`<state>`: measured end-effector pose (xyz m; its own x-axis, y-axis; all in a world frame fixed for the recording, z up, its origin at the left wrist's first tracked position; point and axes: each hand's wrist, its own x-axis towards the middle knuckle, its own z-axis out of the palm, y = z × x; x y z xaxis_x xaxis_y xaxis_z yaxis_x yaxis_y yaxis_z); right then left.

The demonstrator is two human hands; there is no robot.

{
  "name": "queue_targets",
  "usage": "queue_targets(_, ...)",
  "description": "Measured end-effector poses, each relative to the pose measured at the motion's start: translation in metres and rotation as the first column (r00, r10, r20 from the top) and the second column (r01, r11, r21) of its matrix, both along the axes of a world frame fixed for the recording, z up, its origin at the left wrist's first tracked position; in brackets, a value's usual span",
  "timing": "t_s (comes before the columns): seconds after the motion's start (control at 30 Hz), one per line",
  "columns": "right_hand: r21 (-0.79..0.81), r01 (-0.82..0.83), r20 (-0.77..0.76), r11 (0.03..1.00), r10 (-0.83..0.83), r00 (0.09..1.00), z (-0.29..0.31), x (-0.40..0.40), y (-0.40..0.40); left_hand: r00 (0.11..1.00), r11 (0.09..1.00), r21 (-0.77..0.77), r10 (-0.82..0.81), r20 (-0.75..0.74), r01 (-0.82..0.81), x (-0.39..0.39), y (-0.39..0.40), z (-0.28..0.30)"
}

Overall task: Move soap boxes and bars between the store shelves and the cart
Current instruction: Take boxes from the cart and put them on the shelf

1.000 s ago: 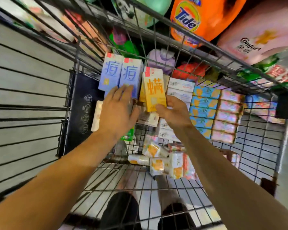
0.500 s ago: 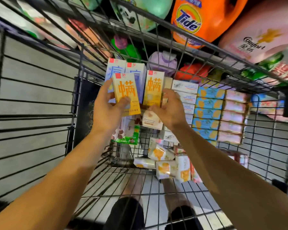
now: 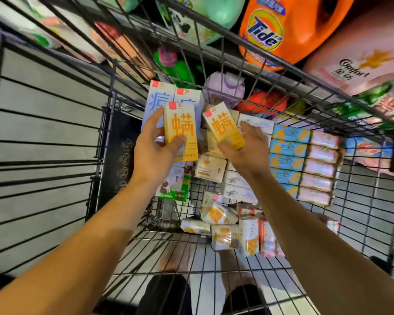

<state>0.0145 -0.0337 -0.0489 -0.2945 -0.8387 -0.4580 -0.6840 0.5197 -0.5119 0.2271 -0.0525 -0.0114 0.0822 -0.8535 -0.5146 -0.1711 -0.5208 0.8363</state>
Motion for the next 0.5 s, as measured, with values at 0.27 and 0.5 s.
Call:
queue_targets(0.27,0.029,0.009,-0.116,1.0,-0.006,0.993,0.013,0.015,-0.017,0.999,0.999,-0.012,-0.043,0.025,0.043,-0.003,0.002,0.012)
queue_targets(0.5,0.139,0.28,0.391,0.95,-0.312,0.866,0.1,-0.013,0.041,0.989,0.988,-0.045,-0.148,0.017,0.149,-0.026,0.023,0.071)
